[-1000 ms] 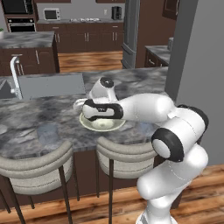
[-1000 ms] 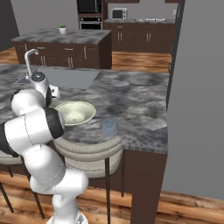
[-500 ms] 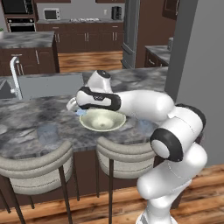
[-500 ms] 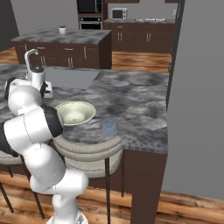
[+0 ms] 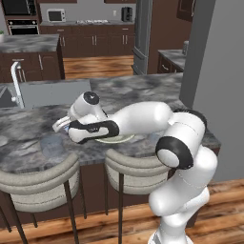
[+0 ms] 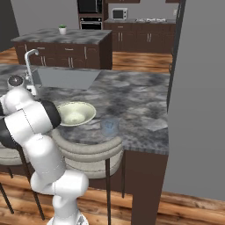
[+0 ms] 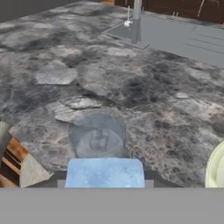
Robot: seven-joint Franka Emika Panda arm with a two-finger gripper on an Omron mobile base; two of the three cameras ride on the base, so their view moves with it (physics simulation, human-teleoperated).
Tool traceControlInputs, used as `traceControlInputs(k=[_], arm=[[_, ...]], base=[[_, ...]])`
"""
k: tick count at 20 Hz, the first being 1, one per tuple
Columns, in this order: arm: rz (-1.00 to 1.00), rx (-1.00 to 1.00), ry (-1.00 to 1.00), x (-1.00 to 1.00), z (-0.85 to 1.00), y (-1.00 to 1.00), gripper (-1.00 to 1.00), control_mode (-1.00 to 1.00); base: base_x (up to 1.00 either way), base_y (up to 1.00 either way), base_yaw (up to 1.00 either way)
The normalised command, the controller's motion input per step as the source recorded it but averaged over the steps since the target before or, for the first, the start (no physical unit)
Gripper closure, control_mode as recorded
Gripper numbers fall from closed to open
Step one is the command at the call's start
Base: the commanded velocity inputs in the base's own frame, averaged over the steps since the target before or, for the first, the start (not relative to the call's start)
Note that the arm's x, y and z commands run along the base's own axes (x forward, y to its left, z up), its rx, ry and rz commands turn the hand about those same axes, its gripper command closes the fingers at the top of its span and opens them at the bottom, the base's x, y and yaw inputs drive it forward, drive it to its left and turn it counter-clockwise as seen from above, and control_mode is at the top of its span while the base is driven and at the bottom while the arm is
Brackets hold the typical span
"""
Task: There are four ice cubes in the ice bowl. Place two ice cubes in each glass of water.
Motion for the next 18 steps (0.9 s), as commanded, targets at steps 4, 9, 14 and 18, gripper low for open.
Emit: traceControlInputs(k=[4,9,14,18], arm=[[-0.03,-0.03,0.12,0.18,0.15,0.27,1.0,-1.0],[0.0,-0.16,0.19,0.28,0.0,0.58,1.0,-1.0],[0.0,-0.08,0.06,0.13,-0.02,0.22,1.0,-1.0],[0.0,-0.12,0.0,0.02,-0.29,0.21,1.0,-1.0]], base=[[0.0,0.0,0.0],[0.0,0.0,0.0],[0.0,0.0,0.0],[0.0,0.0,0.0]])
